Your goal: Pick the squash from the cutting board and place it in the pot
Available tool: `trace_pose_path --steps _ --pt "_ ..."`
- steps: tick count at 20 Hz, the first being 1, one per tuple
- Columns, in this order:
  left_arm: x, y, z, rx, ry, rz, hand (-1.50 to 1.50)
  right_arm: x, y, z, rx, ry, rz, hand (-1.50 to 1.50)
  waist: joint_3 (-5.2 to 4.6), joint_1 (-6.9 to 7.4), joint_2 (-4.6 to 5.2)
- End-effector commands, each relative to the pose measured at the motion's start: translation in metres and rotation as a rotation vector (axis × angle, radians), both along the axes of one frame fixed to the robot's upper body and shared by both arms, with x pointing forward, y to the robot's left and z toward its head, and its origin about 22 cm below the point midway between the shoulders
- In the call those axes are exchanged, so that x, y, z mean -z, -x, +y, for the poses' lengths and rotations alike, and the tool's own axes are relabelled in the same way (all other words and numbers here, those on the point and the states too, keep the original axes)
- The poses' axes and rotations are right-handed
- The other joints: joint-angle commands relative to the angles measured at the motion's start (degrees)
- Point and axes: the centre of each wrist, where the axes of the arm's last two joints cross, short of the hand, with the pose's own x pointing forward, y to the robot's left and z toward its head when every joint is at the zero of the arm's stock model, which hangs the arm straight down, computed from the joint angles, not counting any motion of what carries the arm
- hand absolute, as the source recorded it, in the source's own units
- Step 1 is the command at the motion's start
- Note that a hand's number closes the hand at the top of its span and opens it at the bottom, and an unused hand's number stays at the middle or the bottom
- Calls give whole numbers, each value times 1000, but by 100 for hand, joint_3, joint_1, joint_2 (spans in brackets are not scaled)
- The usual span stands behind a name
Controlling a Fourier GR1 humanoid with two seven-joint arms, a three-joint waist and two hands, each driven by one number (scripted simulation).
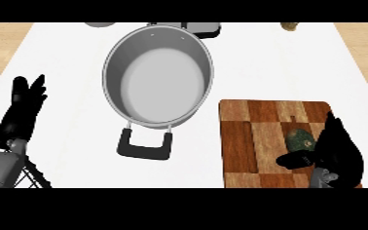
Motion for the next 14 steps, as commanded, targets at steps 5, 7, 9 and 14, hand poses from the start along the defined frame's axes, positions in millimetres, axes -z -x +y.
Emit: trace_pose_path --steps 5,7,9,14 --pt "8 5 -17 46 -3 -13 0 28 -6 -1 77 -59 103 -150 168 -4 -73" --pt "0 10 -33 57 6 -9 0 24 -18 -5 94 -65 100 -150 173 52 -84" --pt "-6 10 -12 51 -8 -18 0 38 -10 -11 79 -61 92 -150 171 30 -83" --pt "14 21 -24 43 9 -8 0 32 -21 -13 84 -72 89 -150 169 35 -85"
